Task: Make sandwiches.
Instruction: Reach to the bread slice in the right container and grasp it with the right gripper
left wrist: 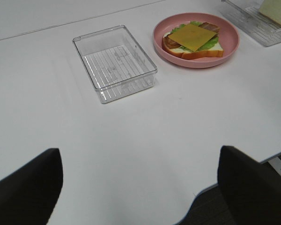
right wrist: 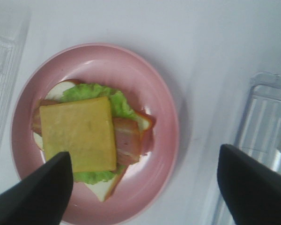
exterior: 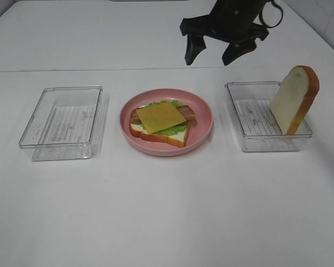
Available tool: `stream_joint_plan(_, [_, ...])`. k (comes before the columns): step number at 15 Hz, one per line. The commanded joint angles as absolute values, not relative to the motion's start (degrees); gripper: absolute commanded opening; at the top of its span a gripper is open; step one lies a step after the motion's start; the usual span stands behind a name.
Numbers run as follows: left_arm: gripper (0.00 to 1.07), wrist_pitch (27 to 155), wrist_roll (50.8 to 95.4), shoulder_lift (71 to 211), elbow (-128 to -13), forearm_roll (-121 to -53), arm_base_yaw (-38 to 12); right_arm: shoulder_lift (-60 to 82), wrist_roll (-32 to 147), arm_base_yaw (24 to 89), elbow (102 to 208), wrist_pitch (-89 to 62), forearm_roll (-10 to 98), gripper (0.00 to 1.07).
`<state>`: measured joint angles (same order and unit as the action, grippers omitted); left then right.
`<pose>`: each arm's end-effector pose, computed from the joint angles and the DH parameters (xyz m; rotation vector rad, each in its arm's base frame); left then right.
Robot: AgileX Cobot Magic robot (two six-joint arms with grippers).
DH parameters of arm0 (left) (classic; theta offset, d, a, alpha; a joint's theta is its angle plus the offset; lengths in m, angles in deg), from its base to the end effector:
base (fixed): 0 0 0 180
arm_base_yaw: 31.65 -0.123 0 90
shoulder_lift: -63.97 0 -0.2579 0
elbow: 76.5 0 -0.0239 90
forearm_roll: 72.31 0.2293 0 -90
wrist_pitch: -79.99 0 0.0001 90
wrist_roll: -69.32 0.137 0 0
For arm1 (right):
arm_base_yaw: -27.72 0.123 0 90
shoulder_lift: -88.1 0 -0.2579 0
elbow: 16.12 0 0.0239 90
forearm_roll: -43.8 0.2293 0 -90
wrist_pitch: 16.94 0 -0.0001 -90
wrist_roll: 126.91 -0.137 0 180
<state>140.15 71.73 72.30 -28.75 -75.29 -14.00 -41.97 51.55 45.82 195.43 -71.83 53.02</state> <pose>0.0405 -0.0194 0.2476 0.3567 2.0038 -0.2296 0.4295 0.1593 0.1889 -0.3057 2.6765 0.3126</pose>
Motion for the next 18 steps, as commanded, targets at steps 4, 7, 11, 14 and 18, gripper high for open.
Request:
stream_joint_plan(4, [0.85,139.92,71.61,71.10,-28.64,-75.12,-13.77,-37.79,50.86,34.93,195.83,-80.37,50.61,0.80])
stream_joint_plan(7, [0.85,139.92,71.61,71.10,-28.64,-75.12,-13.77,-37.79,50.74,30.98,195.83,-83.29,48.21,0.80])
stream_joint_plan(11, [0.85,139.92,71.61,71.10,-28.64,-75.12,-13.77,-38.08,50.46,27.83,195.83,-85.53,45.29,0.80])
stream_joint_plan(14, [0.85,139.92,71.61,71.10,-28.64,-75.12,-13.77,-40.66,52.40,26.46,195.77,-85.75,45.00,0.80])
stream_joint_plan(18, [0.85,139.92,71.61,71.10,-28.64,-75.12,-13.77,-44.55,53.09,26.51,195.71,-84.90,46.32,0.80])
